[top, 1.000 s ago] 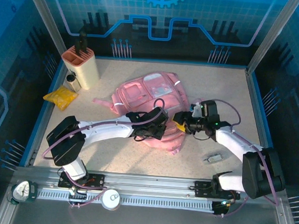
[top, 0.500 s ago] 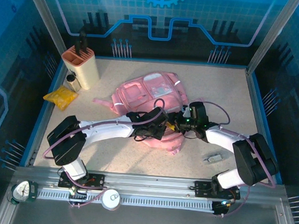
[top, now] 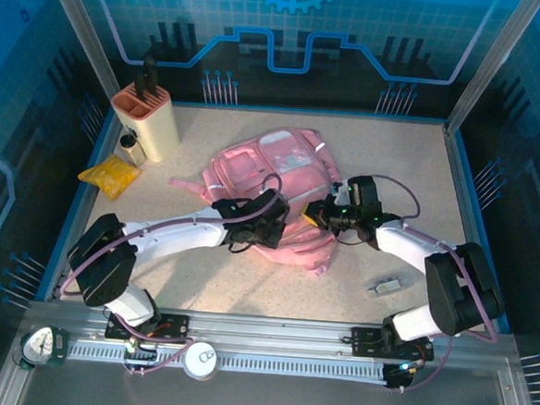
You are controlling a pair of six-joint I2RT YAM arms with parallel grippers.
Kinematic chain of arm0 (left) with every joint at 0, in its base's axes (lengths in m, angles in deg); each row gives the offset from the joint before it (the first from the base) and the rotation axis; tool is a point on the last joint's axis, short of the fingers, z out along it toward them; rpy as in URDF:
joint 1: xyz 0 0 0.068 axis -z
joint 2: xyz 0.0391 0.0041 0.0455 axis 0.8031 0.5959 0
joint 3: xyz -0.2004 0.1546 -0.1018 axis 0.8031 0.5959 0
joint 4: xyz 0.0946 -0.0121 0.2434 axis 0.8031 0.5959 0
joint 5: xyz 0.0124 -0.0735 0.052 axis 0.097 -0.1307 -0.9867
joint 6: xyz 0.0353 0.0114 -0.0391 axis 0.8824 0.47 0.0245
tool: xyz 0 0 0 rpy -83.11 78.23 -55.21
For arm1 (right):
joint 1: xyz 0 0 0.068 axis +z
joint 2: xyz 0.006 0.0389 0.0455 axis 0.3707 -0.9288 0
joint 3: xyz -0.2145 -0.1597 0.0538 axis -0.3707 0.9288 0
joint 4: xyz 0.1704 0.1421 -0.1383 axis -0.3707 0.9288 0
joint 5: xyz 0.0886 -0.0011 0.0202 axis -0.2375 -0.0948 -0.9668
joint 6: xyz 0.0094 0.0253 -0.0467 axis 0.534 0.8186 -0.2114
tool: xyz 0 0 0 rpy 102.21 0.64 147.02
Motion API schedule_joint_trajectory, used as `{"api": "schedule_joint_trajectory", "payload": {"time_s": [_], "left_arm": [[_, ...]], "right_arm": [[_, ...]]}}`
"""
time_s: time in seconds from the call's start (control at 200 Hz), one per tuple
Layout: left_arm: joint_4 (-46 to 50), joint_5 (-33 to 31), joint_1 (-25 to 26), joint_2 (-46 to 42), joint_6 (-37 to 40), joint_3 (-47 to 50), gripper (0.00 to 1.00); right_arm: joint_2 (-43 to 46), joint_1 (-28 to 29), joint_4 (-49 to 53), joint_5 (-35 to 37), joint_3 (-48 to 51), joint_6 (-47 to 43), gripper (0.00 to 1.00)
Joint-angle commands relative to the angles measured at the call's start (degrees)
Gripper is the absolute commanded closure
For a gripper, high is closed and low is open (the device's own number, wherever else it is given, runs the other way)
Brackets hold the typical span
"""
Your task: Pack the student bag
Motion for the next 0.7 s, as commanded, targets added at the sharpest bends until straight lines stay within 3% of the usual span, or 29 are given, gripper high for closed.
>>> {"api": "schedule_joint_trajectory", "payload": {"time_s": [0.0, 0.265, 0.53, 0.62, 0.695], "left_arm": [[9.12, -7.34, -5.18, -2.76, -2.73, 2.57, 1.00], [8.21, -8.64, -14.66, -1.66, -3.44, -0.61, 1.00], [5.65, -7.60, -18.23, 0.52, -1.99, -3.70, 1.00], [7.60, -10.27, -18.67, -0.19, -3.09, -4.35, 1.00], [6.82, -7.45, -18.63, -1.81, -2.73, -3.12, 0.99]], "right_arm": [[2.48, -2.44, 5.10, 4.63, -1.75, -5.79, 1.00], [1.17, 0.89, 4.95, 7.05, -1.74, -6.41, 1.00], [-4.45, 5.61, 0.11, 5.76, -7.34, -4.25, 1.00], [-5.85, 6.16, 1.42, 5.59, -9.88, -4.98, 0.93], [-5.03, 6.20, 4.63, 6.17, -10.08, -7.47, 0.87]]}}
